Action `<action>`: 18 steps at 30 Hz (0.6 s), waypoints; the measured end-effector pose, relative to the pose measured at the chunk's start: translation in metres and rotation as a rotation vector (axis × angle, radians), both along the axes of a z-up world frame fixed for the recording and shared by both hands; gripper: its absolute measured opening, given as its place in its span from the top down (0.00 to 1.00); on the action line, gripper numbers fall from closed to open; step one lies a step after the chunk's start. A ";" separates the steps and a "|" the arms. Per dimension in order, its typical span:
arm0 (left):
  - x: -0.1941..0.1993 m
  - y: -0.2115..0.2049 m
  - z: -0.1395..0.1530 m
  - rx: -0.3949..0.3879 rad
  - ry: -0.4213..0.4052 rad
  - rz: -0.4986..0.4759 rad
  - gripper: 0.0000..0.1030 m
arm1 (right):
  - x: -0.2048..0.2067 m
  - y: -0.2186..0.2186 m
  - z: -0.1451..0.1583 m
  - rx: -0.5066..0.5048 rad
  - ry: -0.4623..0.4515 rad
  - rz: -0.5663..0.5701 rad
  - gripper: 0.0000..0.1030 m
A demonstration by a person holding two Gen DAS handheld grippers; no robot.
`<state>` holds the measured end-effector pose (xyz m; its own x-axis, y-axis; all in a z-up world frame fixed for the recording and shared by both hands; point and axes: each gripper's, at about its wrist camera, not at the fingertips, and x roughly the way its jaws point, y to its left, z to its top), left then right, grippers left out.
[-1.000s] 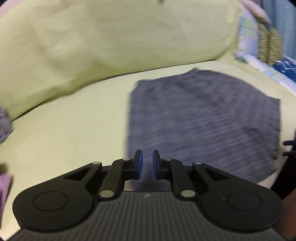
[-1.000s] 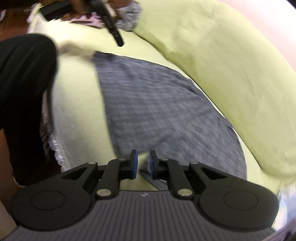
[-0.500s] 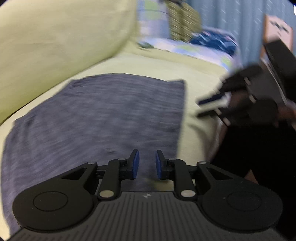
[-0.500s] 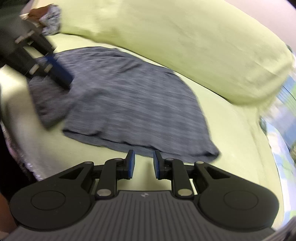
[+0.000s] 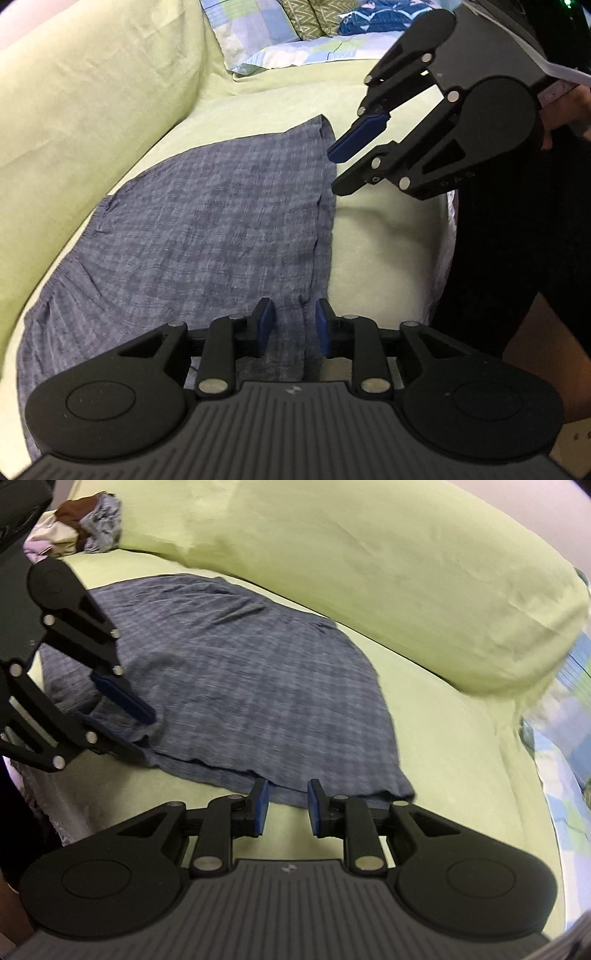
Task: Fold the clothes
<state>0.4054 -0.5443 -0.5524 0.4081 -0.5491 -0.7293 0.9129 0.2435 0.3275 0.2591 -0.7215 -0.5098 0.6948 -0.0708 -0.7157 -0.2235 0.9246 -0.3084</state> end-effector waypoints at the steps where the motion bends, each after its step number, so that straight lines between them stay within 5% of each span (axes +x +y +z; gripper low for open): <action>1: 0.000 0.001 0.000 0.001 -0.005 0.000 0.71 | 0.002 0.003 -0.001 -0.008 0.001 0.021 0.81; 3: 0.002 0.003 -0.001 0.005 -0.007 0.002 0.73 | 0.003 0.010 -0.004 -0.037 0.008 0.069 0.79; 5: 0.003 0.005 -0.001 0.004 0.007 0.003 0.96 | 0.004 0.017 -0.008 -0.083 0.016 0.124 0.78; 18: 0.044 0.032 0.012 -0.203 0.300 0.162 0.98 | 0.001 0.051 -0.024 -0.281 0.012 0.342 0.78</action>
<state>0.4491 -0.5128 -0.5400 0.2869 -0.6407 -0.7122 0.9052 0.4246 -0.0173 0.2600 -0.6709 -0.5335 0.7037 -0.0312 -0.7098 -0.5070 0.6778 -0.5324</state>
